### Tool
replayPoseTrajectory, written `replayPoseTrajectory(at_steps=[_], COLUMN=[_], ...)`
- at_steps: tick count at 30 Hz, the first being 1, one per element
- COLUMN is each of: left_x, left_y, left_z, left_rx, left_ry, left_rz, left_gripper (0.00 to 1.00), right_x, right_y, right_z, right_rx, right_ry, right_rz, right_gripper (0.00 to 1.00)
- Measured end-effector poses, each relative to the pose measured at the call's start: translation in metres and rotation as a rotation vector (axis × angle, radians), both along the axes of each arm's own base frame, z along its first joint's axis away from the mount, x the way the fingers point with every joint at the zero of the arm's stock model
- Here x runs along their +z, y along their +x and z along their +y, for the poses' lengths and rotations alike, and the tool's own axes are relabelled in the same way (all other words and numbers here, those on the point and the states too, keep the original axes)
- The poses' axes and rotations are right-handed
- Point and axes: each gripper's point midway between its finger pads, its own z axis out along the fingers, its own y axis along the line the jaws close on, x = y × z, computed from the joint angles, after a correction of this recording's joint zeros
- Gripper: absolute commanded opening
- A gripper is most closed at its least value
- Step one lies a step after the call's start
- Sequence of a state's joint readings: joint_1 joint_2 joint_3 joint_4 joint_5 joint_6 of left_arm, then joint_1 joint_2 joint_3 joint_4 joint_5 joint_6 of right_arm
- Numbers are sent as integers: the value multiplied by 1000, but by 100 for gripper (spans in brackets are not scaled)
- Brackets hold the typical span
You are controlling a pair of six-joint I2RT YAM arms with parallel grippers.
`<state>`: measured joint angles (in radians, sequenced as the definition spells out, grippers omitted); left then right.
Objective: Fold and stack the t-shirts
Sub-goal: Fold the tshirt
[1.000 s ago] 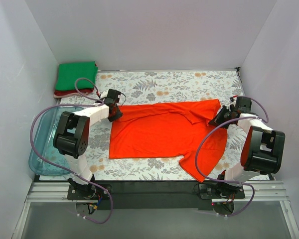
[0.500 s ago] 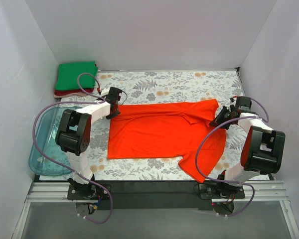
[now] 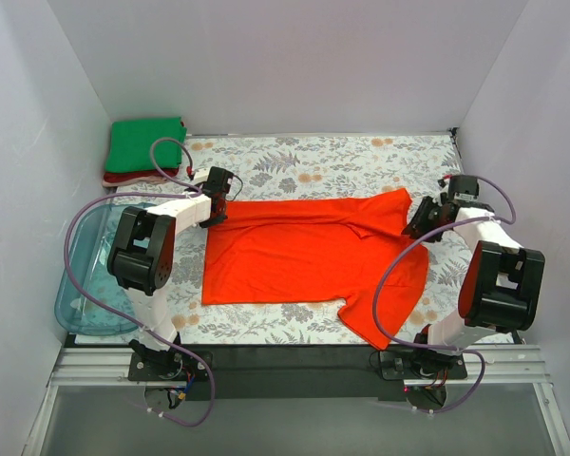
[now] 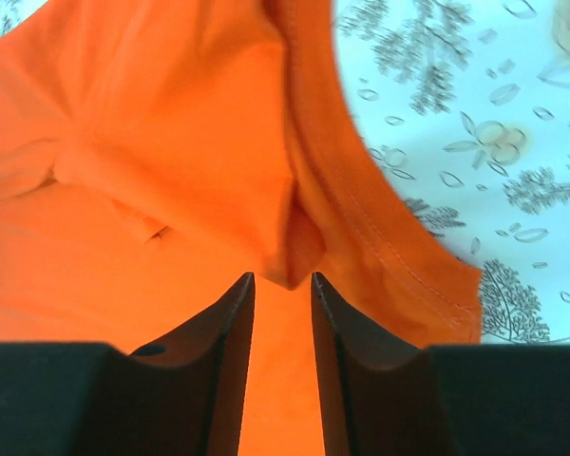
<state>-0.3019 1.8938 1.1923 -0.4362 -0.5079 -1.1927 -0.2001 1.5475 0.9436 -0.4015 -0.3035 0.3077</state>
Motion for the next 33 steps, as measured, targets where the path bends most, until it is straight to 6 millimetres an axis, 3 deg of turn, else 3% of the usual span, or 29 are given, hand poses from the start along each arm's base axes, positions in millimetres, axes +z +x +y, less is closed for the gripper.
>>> replayPoseTrajectory(at_steps=[4, 11, 14, 19, 24, 33], left_x=[0, 1, 1, 2, 2, 2], left_y=[0, -1, -1, -1, -1, -1], left_z=[0, 0, -1, -1, 0, -1], left_rx=[-3, -4, -5, -5, -5, -6], left_ry=[2, -1, -1, -1, -1, -2], left_rz=[1, -1, 0, 0, 2, 2], left_gripper=[14, 15, 15, 15, 15, 15], right_x=[9, 44, 36, 3, -19, -34], right_y=[7, 13, 12, 19, 26, 33], right_z=[14, 97, 118, 140, 142, 129], right_rx=[89, 426, 544, 703, 767, 781], right_ry=[-121, -300, -353, -475, -572, -665], right_rz=[-35, -257, -272, -222, -179, -134], right_gripper=[40, 38, 38, 37, 36, 30])
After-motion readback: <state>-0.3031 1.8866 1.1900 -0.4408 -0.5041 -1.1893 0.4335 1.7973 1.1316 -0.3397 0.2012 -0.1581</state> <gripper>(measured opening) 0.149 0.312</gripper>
